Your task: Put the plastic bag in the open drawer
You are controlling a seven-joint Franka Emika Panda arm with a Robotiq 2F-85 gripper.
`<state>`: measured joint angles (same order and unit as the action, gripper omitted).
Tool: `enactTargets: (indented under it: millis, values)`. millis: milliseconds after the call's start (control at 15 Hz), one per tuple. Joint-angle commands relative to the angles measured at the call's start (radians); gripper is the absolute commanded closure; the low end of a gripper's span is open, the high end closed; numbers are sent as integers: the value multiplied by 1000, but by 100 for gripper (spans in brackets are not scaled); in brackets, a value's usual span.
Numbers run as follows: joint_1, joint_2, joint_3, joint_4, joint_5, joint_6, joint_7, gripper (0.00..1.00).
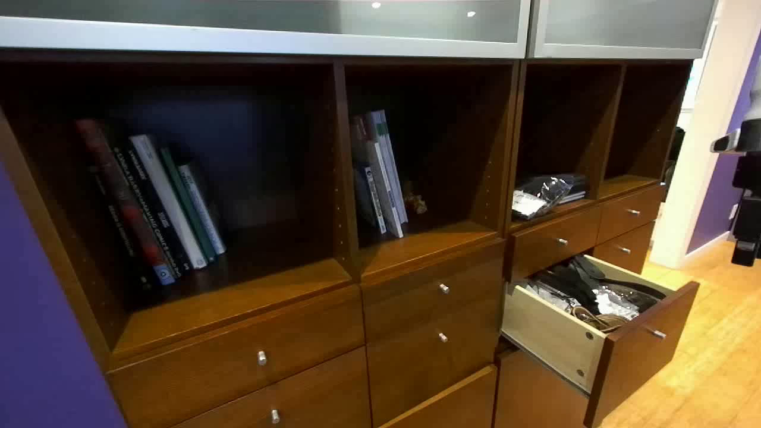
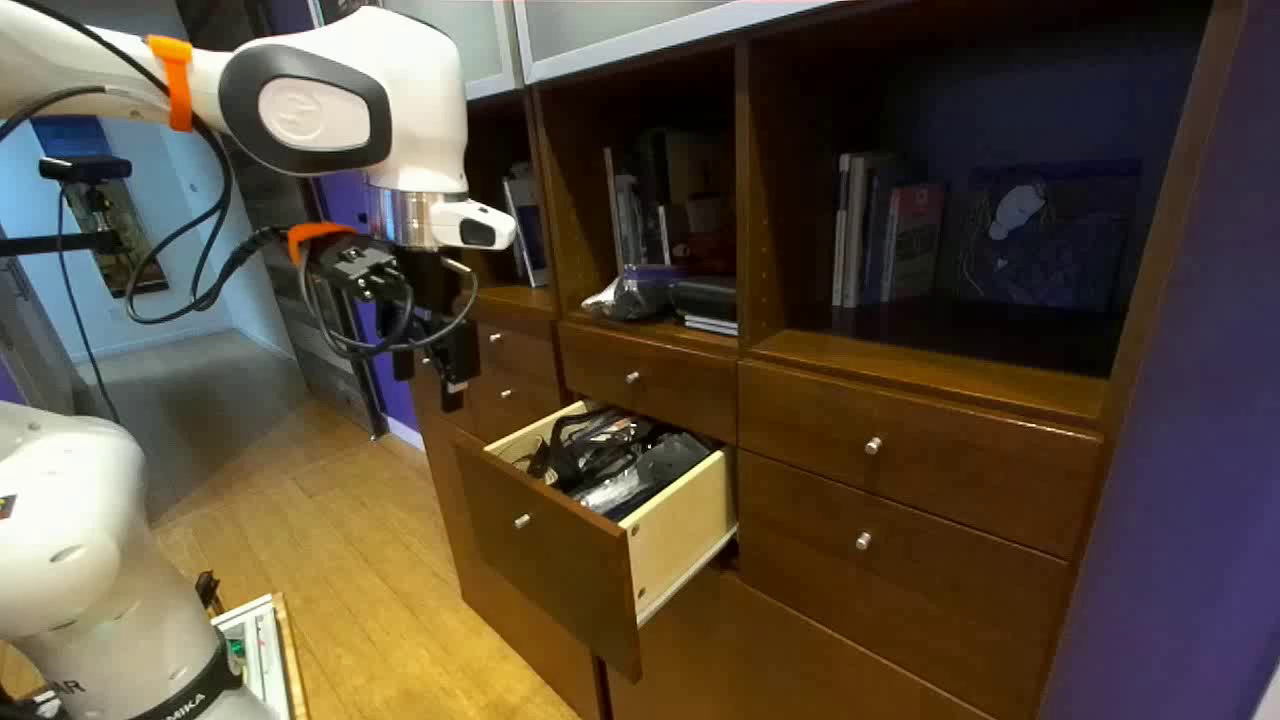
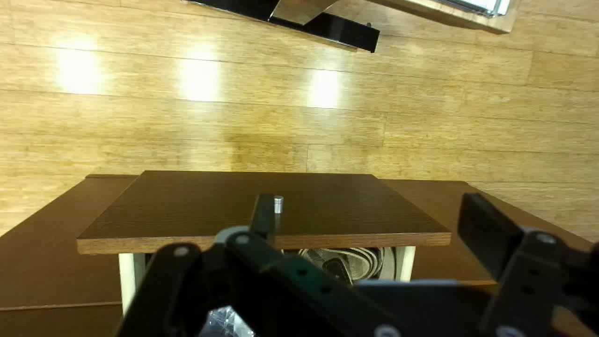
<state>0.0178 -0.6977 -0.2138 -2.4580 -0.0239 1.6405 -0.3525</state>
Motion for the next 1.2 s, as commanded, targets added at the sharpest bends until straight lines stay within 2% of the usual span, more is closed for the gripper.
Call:
enactTargets:
  millis: [0,533,867,1133]
  values:
    - [-14,2,11,2,6,-2,-7,0]
    - [-4,2,11,14,30,10,-3,0]
    - [36,68,67,203,157,0,82,0]
    - [30,174,114,355,245,140,199,0]
